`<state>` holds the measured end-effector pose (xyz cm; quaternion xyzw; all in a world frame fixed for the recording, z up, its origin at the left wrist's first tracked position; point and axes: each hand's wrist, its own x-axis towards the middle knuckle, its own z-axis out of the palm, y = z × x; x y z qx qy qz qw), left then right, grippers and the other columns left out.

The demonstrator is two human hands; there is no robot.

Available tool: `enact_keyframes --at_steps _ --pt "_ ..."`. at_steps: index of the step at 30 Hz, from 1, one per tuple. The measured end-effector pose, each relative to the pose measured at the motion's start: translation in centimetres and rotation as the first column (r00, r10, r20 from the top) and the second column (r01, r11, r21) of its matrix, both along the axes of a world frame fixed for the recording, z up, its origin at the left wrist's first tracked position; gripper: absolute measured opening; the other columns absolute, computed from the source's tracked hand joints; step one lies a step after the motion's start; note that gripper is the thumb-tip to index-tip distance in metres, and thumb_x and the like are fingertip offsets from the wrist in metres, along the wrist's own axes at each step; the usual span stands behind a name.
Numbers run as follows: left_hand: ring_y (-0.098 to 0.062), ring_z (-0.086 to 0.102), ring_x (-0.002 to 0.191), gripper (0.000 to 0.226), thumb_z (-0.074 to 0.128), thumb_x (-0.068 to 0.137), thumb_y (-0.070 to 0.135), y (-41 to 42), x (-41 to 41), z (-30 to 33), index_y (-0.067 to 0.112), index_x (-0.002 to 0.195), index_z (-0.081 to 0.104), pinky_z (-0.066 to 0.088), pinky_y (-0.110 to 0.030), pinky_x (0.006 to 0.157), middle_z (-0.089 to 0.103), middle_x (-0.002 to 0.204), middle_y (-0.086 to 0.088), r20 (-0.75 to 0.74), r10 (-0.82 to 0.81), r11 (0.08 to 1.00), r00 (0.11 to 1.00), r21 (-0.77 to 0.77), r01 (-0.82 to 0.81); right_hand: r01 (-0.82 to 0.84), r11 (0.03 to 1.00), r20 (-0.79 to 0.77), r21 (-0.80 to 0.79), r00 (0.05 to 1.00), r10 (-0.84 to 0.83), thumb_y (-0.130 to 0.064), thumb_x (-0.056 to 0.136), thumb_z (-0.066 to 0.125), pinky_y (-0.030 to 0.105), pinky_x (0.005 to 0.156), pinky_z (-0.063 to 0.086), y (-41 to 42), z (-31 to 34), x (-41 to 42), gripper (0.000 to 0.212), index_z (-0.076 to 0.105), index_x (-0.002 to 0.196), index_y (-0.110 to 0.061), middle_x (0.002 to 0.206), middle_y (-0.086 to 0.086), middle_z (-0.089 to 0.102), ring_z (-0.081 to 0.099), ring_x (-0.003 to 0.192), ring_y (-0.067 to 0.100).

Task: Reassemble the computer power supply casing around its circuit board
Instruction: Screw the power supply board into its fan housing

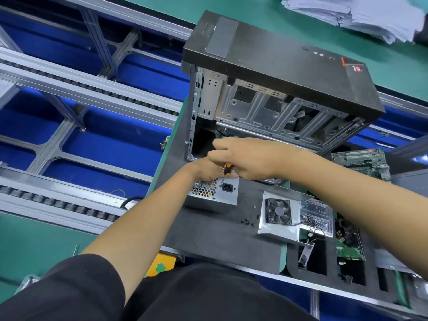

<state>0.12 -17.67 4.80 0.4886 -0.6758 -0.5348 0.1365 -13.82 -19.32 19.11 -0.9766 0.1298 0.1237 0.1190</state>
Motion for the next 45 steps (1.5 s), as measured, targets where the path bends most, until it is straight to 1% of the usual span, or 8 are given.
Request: enact_keyframes --at_steps 11,16,21,27,32,36,39,45 --pt "-0.006 0.036 0.050 0.043 0.052 0.097 0.010 -0.7 0.7 -1.9 0.023 0.060 0.034 0.037 -0.012 0.047 0.036 0.051 0.011 0.125 -0.002 1.000 0.992 0.000 0.002 0.017 0.999 0.037 -0.042 0.999 -0.015 -0.016 0.078 0.051 0.029 0.046 0.026 0.5 -0.6 0.0 0.025 0.036 0.090 -0.031 0.093 -0.007 0.034 0.041 0.066 0.014" --pt "-0.012 0.047 0.074 0.031 0.058 0.094 0.048 -0.9 -0.1 -1.7 0.019 0.084 0.056 0.046 -0.034 0.071 0.054 0.081 0.003 0.172 -0.040 0.999 0.984 0.006 0.040 0.058 0.933 0.020 -0.356 0.998 -0.054 -0.031 0.088 0.053 0.027 0.042 0.018 0.2 -0.8 -0.6 0.032 0.022 0.088 -0.031 0.081 -0.008 0.046 0.037 0.051 0.018" --pt "0.005 0.038 0.046 0.030 0.041 0.064 0.056 -0.1 0.1 0.5 0.036 0.043 0.050 0.032 -0.008 0.047 0.042 0.043 0.023 0.060 -0.023 1.000 0.998 -0.010 0.023 0.122 0.977 0.014 0.177 0.992 -0.127 -0.003 0.076 0.060 0.027 0.062 0.034 0.3 -0.1 -0.2 0.033 0.046 0.098 -0.023 0.097 -0.007 0.038 0.040 0.085 0.013" --pt "-0.018 0.046 0.082 0.060 0.057 0.089 0.064 -1.1 -0.1 -1.8 0.004 0.093 0.060 0.051 -0.044 0.084 0.055 0.090 -0.012 0.160 -0.086 0.996 0.983 0.017 0.084 0.070 0.980 -0.019 -0.188 0.997 -0.075 -0.025 0.091 0.056 0.029 0.050 0.025 -0.4 -0.3 -0.5 0.028 0.028 0.093 -0.029 0.083 -0.007 0.045 0.050 0.076 0.020" --pt "-0.017 0.031 0.065 0.053 0.048 0.070 0.059 -1.1 -0.3 -0.7 0.007 0.067 0.044 0.030 -0.031 0.061 0.035 0.068 -0.005 0.069 -0.071 0.997 0.995 0.033 0.069 0.225 0.921 -0.012 0.319 0.972 -0.233 0.002 0.070 0.060 0.021 0.058 0.036 0.0 0.1 -0.7 0.043 0.042 0.102 -0.022 0.098 -0.007 0.035 0.040 0.084 -0.004" --pt "-0.004 0.027 0.046 0.034 0.049 0.073 0.061 -0.8 -0.2 -0.4 0.035 0.054 0.039 0.025 -0.013 0.043 0.032 0.050 0.018 0.061 -0.059 0.998 0.996 0.015 0.058 0.079 0.995 0.005 0.061 0.997 -0.079 -0.005 0.078 0.062 0.038 0.058 0.040 -0.1 0.1 -0.5 0.035 0.040 0.098 -0.022 0.092 -0.004 0.043 0.046 0.082 0.020" --pt "-0.008 0.043 0.068 0.063 0.052 0.086 0.067 -0.9 -0.2 -1.6 0.005 0.087 0.061 0.046 -0.033 0.068 0.051 0.078 0.003 0.144 -0.081 0.997 0.986 -0.002 0.082 0.013 0.980 -0.023 -0.200 1.000 -0.018 -0.019 0.092 0.054 0.032 0.050 0.028 -0.5 -0.5 -0.6 0.021 0.034 0.097 -0.024 0.088 -0.002 0.044 0.050 0.072 0.025" --pt "-0.014 0.044 0.069 0.054 0.061 0.088 0.056 -1.0 -0.1 -1.4 0.002 0.081 0.063 0.038 -0.030 0.065 0.051 0.072 -0.001 0.112 -0.047 0.998 0.993 0.033 0.044 0.128 0.985 -0.025 0.115 0.992 -0.126 -0.002 0.074 0.057 0.032 0.059 0.039 -0.4 0.1 -0.7 0.035 0.037 0.094 -0.023 0.099 -0.002 0.035 0.041 0.077 0.019"
